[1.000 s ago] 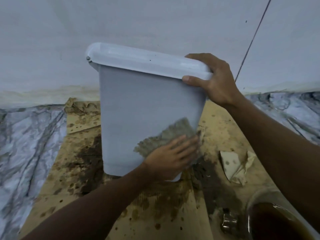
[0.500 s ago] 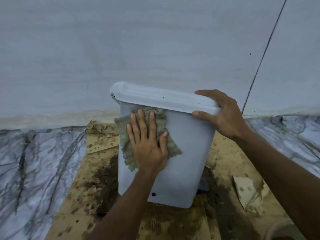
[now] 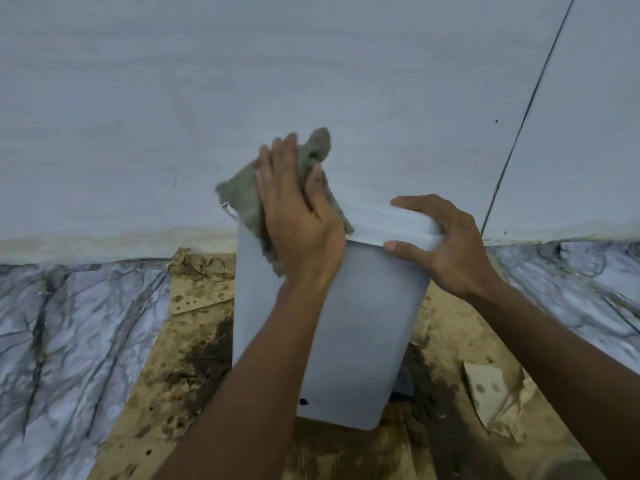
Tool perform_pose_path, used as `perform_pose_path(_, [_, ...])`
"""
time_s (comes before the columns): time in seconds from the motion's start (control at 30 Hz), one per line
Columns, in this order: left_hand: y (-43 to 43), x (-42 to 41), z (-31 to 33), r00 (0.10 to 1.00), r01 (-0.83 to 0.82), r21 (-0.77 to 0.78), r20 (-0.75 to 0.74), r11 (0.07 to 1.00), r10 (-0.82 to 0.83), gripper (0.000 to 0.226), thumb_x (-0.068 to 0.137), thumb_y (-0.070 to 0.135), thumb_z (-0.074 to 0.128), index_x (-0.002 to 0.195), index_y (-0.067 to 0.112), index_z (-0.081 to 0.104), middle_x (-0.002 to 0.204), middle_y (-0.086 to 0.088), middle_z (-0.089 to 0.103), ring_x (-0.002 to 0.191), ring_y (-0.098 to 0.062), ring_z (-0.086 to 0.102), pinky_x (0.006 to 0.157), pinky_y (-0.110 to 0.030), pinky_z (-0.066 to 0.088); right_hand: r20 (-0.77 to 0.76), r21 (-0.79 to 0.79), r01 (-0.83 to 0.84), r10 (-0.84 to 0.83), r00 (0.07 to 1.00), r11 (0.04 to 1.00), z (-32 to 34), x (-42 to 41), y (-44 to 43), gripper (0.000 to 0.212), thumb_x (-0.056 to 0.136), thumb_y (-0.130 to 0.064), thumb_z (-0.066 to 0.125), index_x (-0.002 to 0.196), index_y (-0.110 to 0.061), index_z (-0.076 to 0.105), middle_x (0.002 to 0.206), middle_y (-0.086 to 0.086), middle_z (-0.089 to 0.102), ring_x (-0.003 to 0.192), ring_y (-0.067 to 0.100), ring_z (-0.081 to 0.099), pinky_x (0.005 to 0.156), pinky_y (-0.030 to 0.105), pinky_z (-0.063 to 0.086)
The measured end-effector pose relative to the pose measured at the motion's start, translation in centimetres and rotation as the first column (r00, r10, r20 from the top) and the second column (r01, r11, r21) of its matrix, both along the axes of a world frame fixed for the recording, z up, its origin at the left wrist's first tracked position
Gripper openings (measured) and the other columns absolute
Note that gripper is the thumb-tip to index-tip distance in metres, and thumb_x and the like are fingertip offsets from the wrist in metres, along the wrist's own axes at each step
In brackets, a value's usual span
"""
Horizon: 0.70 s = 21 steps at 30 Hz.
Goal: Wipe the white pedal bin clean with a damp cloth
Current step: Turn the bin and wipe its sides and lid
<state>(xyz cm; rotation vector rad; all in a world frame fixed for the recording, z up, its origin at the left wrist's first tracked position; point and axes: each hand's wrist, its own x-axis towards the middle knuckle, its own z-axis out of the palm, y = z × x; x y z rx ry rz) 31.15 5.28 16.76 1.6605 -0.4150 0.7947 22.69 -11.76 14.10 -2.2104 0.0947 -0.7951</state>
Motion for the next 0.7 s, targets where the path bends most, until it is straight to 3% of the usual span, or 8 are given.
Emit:
perform_pose_path(0.07, [1.1,1.4,1.9,0.997,0.007,0.458,-0.066,0.889,0.026,0.037,0.104,0.038,0.041,0.135,0.026,0.057,0.135,-0.003,0.061,0.132,-0.027,0.048,0.111,-0.046,0.039,-0.031,-0.055,-0.006,0.004,1.0,0.998,0.6,-0.7,0.4,0.061,0.066,-0.062,0.072,0.117,-0.029,0.063,0.12,-0.012,0.061,0.113,0.015,0.056,0.096,0.047,0.047])
perform_pose_path(0.13, [2.7,2.1,3.7,0.984,0.147,0.698,-0.175,0.7,-0.033,0.036,0.101,0.046,0.041,0.123,0.03,0.064,0.121,-0.001,0.068,0.114,-0.028,0.059,0.097,-0.045,0.047,-0.078,-0.16,-0.003,-0.01,0.997,0.987,1.4,-1.3,1.0,0.061,0.066,-0.062,0.069,0.115,-0.027,0.058,0.116,-0.01,0.058,0.108,0.017,0.054,0.094,0.048,0.044])
perform_pose_path(0.23, [6.0,2.1,6.3,0.835,0.535,0.638,-0.5,0.554,-0.231,0.031,0.1,0.043,0.051,0.124,0.034,0.068,0.127,0.008,0.067,0.11,-0.017,0.06,0.093,-0.036,0.046,-0.167,-0.23,-0.008,-0.031,0.985,0.973,2.5,-2.3,2.3,0.059,0.065,-0.054,0.069,0.113,-0.025,0.051,0.113,-0.007,0.052,0.103,0.016,0.048,0.093,0.04,0.038])
perform_pose_path(0.33, [9.5,1.8,7.6,0.781,0.624,0.702,-0.584,0.343,-0.224,0.051,0.088,0.035,0.071,0.136,0.041,0.057,0.138,0.018,0.057,0.123,-0.01,0.053,0.1,-0.028,0.04,-0.264,-0.317,-0.023,-0.065,0.962,0.948,3.9,-3.4,4.0,0.061,0.061,-0.057,0.063,0.109,-0.026,0.044,0.11,-0.007,0.048,0.1,0.017,0.045,0.091,0.035,0.032])
perform_pose_path(0.47, [11.8,0.6,6.2,0.792,0.61,0.716,-0.535,0.339,-0.295,0.073,0.076,0.048,0.078,0.143,0.033,0.053,0.152,0.014,0.047,0.141,-0.008,0.04,0.119,-0.038,0.032,-0.35,-0.377,-0.082,-0.06,0.935,0.923,4.9,-5.4,6.0,0.067,0.062,-0.055,0.063,0.118,-0.026,0.038,0.116,-0.006,0.041,0.102,0.017,0.041,0.097,0.037,0.034])
perform_pose_path(0.57, [12.2,-0.9,5.4,0.805,0.591,0.718,-0.493,0.369,-0.329,0.067,0.081,0.044,0.077,0.142,0.027,0.055,0.153,0.011,0.046,0.146,-0.006,0.032,0.123,-0.04,0.025,-0.481,-0.438,-0.17,-0.071,0.874,0.883,5.0,-7.0,6.6,0.091,0.074,-0.051,0.07,0.148,-0.023,0.024,0.156,0.001,0.024,0.144,0.024,0.023,0.118,0.035,0.019])
perform_pose_path(0.63, [12.5,-2.0,5.2,0.825,0.558,0.739,-0.442,0.378,-0.352,0.062,0.086,0.037,0.077,0.143,0.024,0.055,0.152,0.008,0.047,0.146,-0.007,0.032,0.123,-0.033,0.022,-0.553,-0.497,-0.231,-0.099,0.828,0.836,4.9,-7.6,6.8,0.106,0.08,-0.052,0.069,0.158,-0.021,0.004,0.167,-0.001,0.001,0.154,0.016,-0.002,0.123,0.033,-0.002])
perform_pose_path(0.7, [12.7,-3.0,4.9,0.849,0.5,0.782,-0.359,0.372,-0.387,0.056,0.089,0.034,0.074,0.141,0.023,0.056,0.149,0.008,0.051,0.14,-0.008,0.039,0.114,-0.014,0.02,-0.569,-0.51,-0.242,-0.112,0.815,0.826,4.8,-8.0,7.1,0.111,0.08,-0.054,0.069,0.159,-0.023,-0.004,0.167,-0.001,-0.007,0.153,0.014,-0.009,0.124,0.036,-0.006])
